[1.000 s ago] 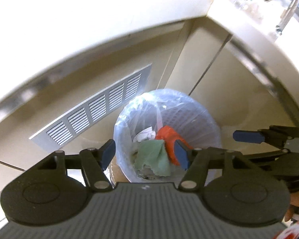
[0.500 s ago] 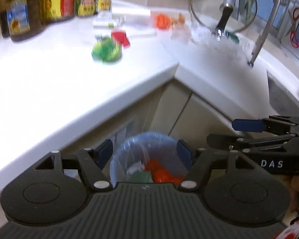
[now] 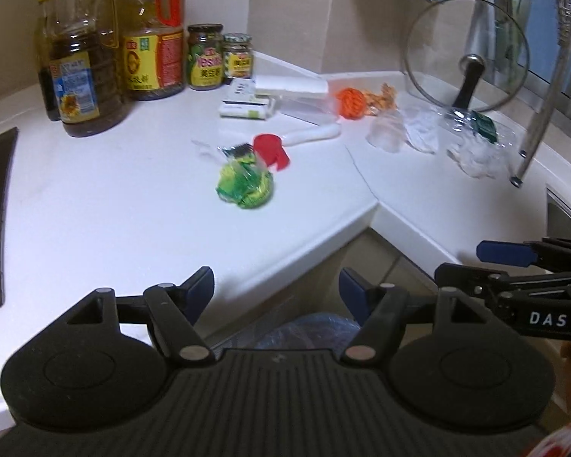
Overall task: Collect trash
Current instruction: 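Raise both open tools back up to the counter, then grasp the green-yellow plastic bag with the left gripper while the right gripper grasps the red cap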
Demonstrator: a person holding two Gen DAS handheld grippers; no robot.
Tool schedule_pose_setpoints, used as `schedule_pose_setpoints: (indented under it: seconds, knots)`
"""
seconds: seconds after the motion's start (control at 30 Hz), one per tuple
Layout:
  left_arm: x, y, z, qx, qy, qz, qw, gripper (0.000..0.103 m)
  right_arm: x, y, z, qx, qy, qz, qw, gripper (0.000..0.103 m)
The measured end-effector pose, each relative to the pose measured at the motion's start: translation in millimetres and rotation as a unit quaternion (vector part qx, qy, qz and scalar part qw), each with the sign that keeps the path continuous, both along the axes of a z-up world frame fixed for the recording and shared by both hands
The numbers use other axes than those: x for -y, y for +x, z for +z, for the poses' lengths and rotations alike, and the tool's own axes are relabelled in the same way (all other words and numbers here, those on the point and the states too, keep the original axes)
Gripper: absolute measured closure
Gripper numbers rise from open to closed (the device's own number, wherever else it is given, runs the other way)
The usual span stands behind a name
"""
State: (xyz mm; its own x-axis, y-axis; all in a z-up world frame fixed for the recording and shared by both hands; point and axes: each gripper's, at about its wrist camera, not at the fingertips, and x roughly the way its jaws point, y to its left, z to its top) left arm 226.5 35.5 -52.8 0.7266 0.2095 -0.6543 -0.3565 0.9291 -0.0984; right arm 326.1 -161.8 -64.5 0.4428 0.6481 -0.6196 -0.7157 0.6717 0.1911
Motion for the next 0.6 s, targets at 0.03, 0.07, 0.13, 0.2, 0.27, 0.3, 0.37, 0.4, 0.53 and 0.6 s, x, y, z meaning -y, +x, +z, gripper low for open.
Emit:
schedule_pose_setpoints:
  seconds: [0.03,0.07,0.13,0.2,0.27,0.3,0.37,0.4,0.53,0.6]
  knots:
    - [0,2,1,-0.001,0.0,0.005,1.0,0.034,0,3,1,0.0,0.002,0.003,1.0,0.035]
    - [0,4,1,-0.002,0.001,0.011,0.9999,0.033,-2,6,2,0.0,0.003,0.007,1.0,0.035]
    - [0,7,3,-0.004,0.004,0.022,0.9997,0.033,-4,13,2,-0.003,0.005,0.014,1.0,0.035]
    - [-1,10,4,-0.007,0.007,0.032,0.9994,0.033,-6,20,2,-0.008,0.009,0.022,1.0,0.035]
    - [-1,14,6,-0.01,0.01,0.041,0.9991,0.033,-9,26,3,-0.013,0.012,0.029,0.999,0.035]
    - [-1,16,6,-0.011,0.011,0.046,0.9988,0.033,-9,30,3,-0.014,0.014,0.032,0.999,0.035]
    - [-1,19,6,-0.014,0.012,0.055,0.9983,0.032,-11,36,3,-0.014,0.016,0.04,0.999,0.035]
    - [0,21,6,-0.014,0.012,0.059,0.9981,0.032,-12,39,3,-0.014,0.015,0.044,0.999,0.035]
    - [1,28,5,-0.014,0.016,0.073,0.9971,0.032,-15,50,0,-0.013,0.013,0.06,0.998,0.035]
    - [1,31,4,-0.015,0.015,0.078,0.9967,0.032,-15,55,-3,-0.013,0.01,0.064,0.998,0.035]
